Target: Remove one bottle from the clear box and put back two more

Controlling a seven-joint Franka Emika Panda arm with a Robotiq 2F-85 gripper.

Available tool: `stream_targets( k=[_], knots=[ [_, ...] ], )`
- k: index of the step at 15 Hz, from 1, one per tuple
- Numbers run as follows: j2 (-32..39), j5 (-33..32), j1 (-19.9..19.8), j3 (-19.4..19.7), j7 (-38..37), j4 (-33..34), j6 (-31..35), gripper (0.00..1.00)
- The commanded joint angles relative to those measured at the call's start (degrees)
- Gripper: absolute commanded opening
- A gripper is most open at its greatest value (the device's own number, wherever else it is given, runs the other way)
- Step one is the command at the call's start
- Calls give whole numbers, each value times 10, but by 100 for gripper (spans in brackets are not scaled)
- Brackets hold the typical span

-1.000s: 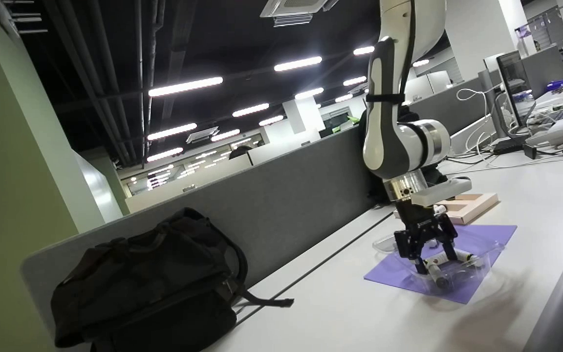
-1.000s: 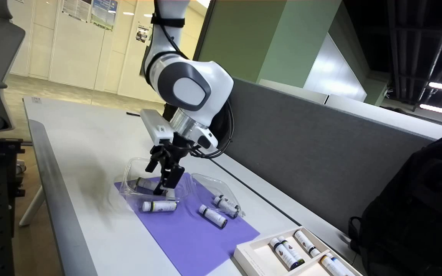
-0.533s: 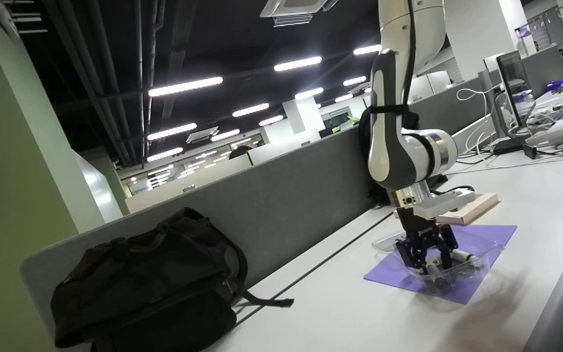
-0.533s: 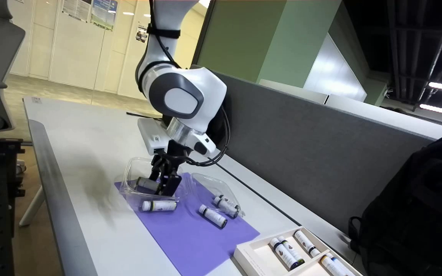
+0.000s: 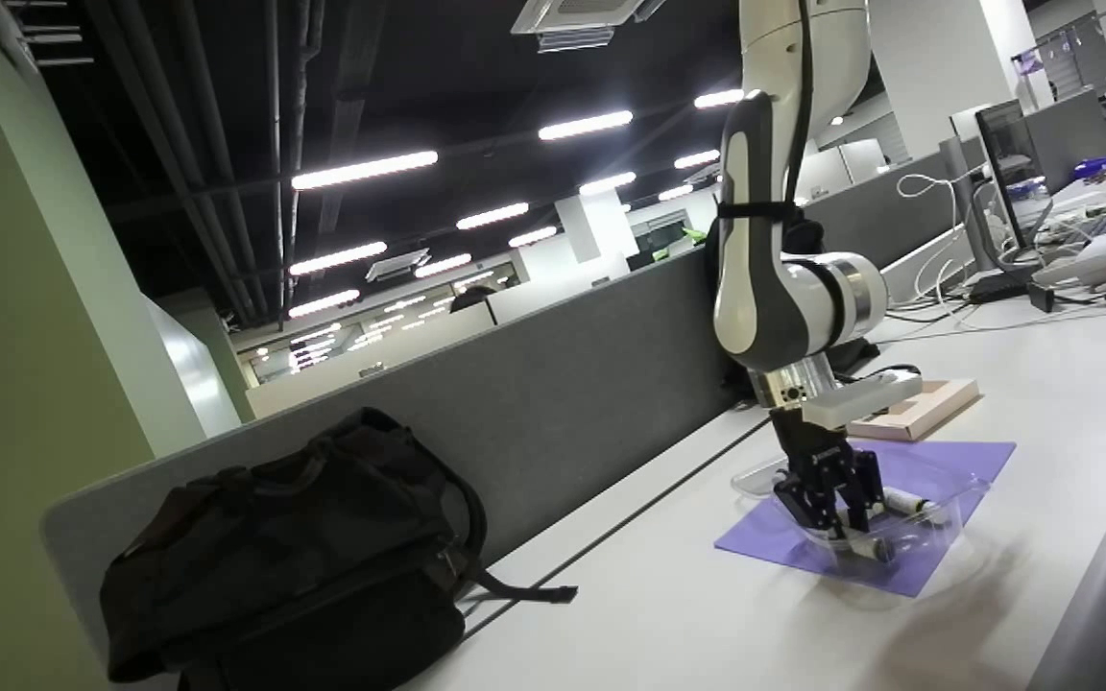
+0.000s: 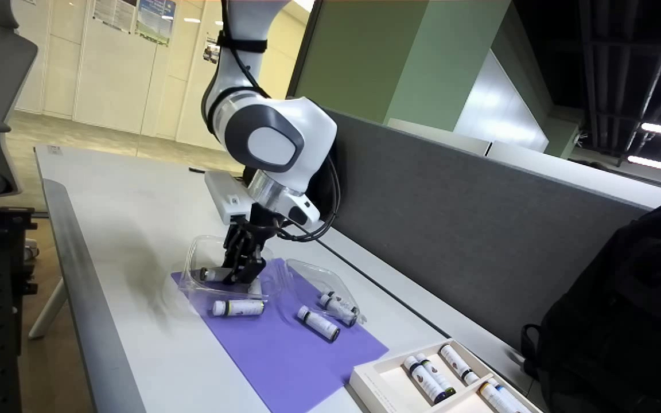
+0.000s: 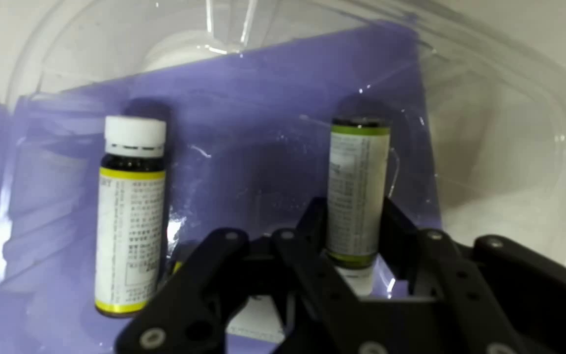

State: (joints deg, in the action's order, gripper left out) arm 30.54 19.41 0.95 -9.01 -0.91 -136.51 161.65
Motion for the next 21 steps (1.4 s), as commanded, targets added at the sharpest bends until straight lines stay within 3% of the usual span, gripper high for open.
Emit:
stream_targets(
  k=[1,5,11,16,21],
  knots=[
    [-40,-18,1,2,-21,-13,-45,7],
    [-109,-31,7,17,-23,-47,-86,7],
    [-216,-102,-15,95,-11,-137,-28,7],
    [-192,-166,-70,169,21,-126,17,7],
    [-127,-163,-113,161,99,-80,40,7]
  ],
)
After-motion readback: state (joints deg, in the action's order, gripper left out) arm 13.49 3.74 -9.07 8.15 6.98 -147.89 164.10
